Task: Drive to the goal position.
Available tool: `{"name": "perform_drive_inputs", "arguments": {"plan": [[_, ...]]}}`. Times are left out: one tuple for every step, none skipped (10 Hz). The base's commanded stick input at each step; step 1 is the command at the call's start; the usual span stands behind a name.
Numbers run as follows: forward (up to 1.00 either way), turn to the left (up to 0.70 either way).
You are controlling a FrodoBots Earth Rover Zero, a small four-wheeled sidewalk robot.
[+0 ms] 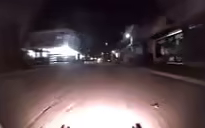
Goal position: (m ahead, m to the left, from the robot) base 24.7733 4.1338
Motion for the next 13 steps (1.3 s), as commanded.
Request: {"name": "perform_drive_inputs", "arguments": {"plan": [[0.85, 0.00], [0.85, 0.00], [0.85, 0.00], [0.85, 0.00], [0.85, 0.00], [0.85, 0.00], [0.85, 0.00], [0.85, 0.00], [0.85, 0.00], [0.85, 0.00], [0.85, -0.04], [0.85, -0.26], [0.85, -0.34]]}}
